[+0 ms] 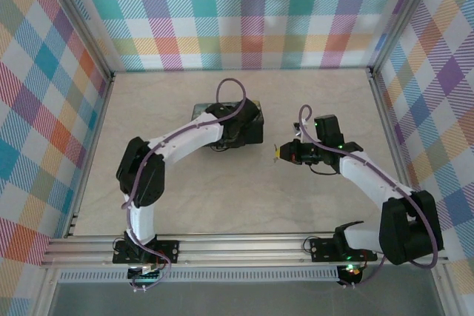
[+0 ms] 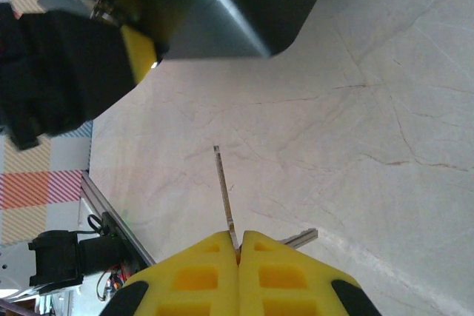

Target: Unlock the padlock with the key

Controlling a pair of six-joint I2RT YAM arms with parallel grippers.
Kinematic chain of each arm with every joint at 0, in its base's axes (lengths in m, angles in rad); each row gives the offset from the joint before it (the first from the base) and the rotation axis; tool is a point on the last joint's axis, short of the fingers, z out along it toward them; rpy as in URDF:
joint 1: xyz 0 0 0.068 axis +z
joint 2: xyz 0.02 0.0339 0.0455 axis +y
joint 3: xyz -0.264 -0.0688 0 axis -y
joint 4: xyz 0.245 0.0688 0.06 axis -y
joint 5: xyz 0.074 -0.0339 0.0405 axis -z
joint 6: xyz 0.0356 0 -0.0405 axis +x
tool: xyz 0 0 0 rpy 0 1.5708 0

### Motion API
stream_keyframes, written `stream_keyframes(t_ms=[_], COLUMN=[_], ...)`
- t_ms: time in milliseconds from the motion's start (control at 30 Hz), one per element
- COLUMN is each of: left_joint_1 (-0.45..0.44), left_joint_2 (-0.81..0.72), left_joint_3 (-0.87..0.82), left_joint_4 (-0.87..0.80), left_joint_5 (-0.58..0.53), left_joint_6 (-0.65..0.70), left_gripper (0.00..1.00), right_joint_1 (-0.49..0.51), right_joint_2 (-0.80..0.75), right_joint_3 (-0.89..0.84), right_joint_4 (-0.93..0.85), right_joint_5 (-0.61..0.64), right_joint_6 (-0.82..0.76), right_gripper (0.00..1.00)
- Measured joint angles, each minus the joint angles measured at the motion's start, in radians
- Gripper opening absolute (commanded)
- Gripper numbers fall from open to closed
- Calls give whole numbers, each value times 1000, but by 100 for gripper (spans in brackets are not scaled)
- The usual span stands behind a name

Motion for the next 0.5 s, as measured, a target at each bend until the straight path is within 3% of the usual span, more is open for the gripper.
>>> stream_keyframes(t_ms=[200,500], left_joint_1=[0,2], left_joint_2=[-89,-159], left_joint_3=[11,47], left_joint_4=[-208,-394], left_joint_5=[140,312], left_joint_6=[-31,-172], left_gripper=[7,11], right_joint_1=[2,38], right_joint_2=[-19,-23], right_joint_3=[25,38], right_joint_4=[-53,-101], right_joint_5=[-2,-31], right_joint_6=[-10,-9], right_gripper=[6,7])
